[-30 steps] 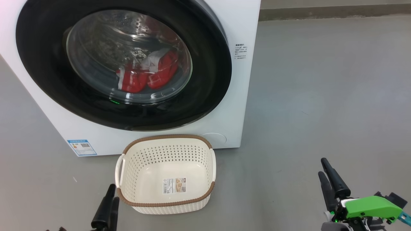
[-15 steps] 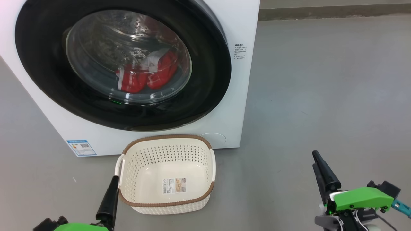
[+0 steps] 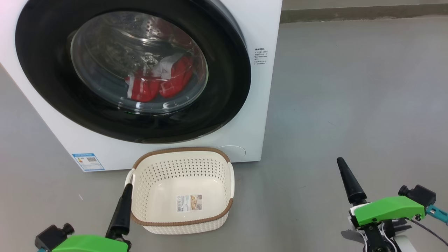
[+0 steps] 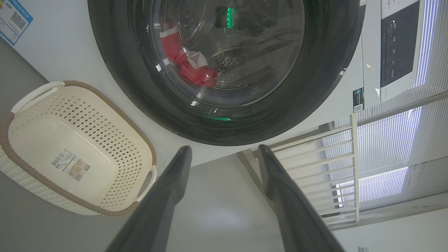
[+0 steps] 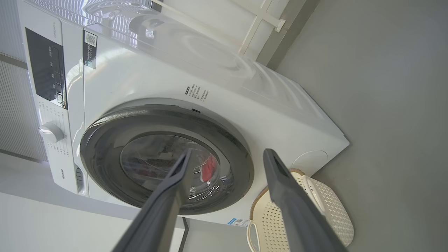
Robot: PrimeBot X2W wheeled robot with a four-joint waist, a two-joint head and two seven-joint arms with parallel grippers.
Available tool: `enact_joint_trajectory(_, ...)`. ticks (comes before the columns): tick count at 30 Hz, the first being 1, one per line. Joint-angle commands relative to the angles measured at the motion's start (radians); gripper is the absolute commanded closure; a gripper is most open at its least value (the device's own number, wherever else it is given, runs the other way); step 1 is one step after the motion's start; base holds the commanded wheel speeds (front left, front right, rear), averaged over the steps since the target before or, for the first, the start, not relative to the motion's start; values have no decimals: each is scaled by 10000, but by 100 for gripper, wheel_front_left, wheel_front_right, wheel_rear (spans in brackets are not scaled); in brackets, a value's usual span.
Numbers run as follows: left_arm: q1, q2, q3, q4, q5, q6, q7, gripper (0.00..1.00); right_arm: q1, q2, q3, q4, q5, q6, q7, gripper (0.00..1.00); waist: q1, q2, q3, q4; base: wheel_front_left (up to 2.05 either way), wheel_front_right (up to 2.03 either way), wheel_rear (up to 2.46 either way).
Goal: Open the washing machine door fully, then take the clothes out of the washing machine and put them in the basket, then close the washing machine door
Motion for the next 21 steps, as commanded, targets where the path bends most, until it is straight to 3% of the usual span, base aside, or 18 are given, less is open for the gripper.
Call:
enact_joint_trajectory(1, -462, 143, 118, -331, 437, 83, -125, 0, -600, -108, 176, -236, -390, -2, -134, 0, -1, -1, 0, -2, 0, 0, 0)
enact_joint_trajectory(21, -864, 251, -147, -339, 3715, 508, -684, 0, -1034, -152, 445, -315, -3499, -3, -692, 0, -1, -1, -9, -48, 0, 0, 0)
